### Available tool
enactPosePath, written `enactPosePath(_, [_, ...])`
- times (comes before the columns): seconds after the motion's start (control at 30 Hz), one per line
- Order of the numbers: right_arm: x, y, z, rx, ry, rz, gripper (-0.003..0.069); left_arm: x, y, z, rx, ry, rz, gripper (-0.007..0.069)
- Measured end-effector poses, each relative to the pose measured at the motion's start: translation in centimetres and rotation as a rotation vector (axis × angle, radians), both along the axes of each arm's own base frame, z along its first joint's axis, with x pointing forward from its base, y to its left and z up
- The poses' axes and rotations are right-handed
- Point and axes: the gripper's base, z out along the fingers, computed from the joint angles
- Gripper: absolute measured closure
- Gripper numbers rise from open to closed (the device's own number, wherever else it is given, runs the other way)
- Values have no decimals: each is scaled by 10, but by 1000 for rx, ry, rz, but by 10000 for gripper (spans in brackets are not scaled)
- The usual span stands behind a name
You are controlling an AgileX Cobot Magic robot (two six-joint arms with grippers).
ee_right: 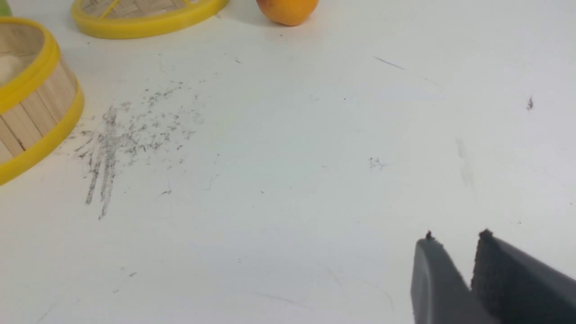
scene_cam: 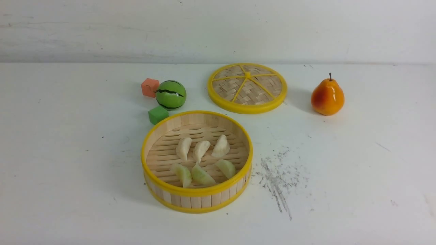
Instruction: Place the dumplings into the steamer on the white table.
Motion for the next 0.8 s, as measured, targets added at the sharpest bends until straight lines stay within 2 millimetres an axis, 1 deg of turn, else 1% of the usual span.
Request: enactPosePath(0.8, [0,0,0,0,-1,0,495,0,0,0,0,0,0,608])
